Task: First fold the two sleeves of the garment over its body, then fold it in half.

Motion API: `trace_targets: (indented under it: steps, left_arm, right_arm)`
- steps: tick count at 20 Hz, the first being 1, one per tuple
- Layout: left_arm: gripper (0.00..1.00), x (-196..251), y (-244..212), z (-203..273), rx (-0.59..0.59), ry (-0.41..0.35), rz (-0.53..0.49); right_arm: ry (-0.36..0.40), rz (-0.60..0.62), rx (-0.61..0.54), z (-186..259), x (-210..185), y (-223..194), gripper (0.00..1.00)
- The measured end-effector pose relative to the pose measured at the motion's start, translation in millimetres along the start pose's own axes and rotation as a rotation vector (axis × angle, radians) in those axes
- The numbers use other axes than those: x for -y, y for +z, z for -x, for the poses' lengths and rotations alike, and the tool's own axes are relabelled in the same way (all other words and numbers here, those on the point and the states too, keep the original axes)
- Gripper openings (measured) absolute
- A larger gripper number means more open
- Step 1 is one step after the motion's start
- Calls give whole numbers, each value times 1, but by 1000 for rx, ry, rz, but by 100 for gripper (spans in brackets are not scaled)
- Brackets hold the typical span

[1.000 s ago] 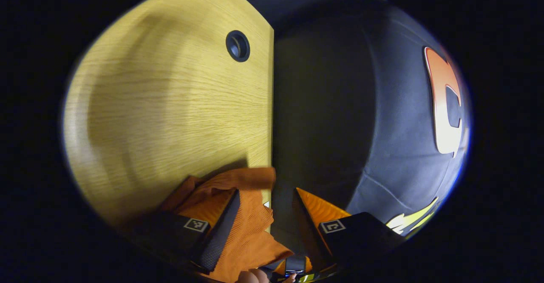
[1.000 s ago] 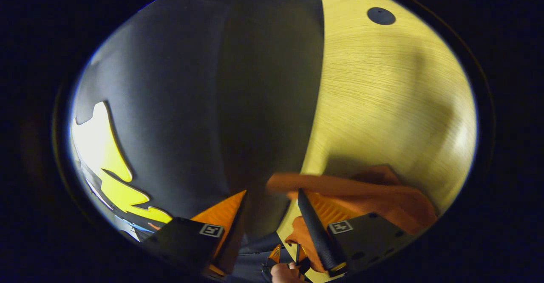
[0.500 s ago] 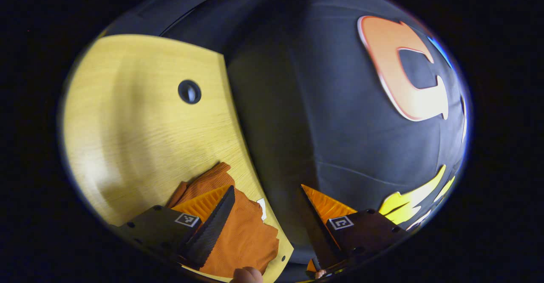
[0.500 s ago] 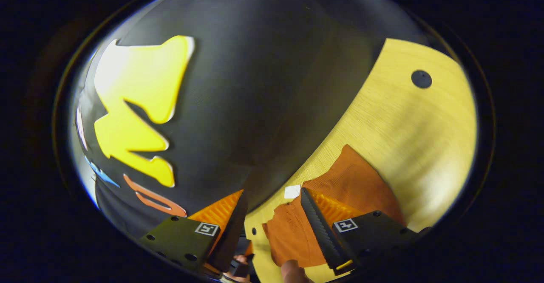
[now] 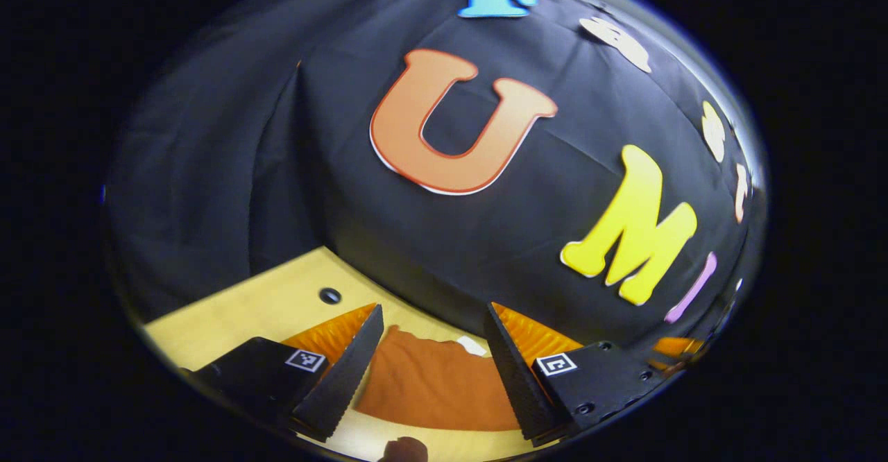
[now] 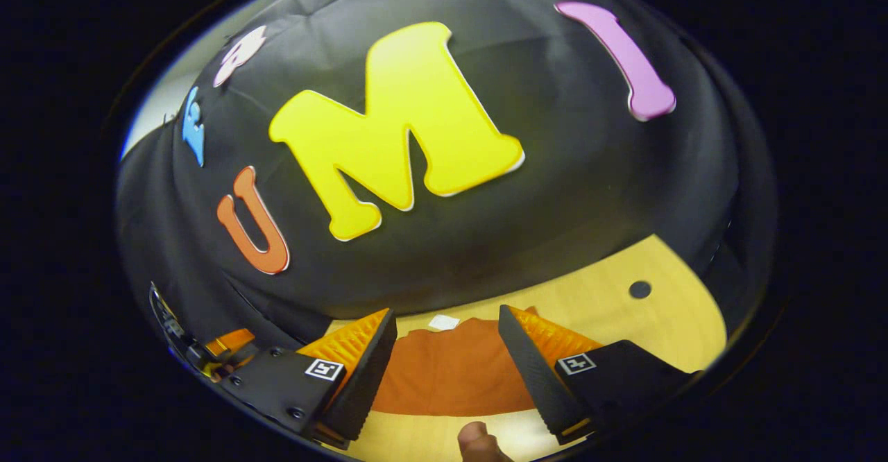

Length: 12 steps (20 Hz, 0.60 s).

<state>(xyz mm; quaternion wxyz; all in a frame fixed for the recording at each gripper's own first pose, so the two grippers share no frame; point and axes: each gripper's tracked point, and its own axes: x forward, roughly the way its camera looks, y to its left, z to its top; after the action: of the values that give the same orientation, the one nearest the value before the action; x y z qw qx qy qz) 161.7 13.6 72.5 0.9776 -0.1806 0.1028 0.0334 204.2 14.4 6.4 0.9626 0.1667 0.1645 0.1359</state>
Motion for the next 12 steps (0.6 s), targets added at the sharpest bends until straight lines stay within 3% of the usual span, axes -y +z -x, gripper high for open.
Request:
trace_targets:
  steps: [4,7,10,12]
  left_arm:
    - [94,15,-11,60,-2,-9,-73]
    - [95,21,-17,93,41,-8,-235]
    - [94,41,-22,122,77,-32,-356]
    - [94,54,-18,140,122,-44,-370]
  right_arm:
    - [-112,203,127,76,-3,9,96]
    - [-110,344,202,117,-29,-4,95]
    - [-125,398,271,153,-37,-14,94]
    - [-148,407,289,178,-35,-23,94]
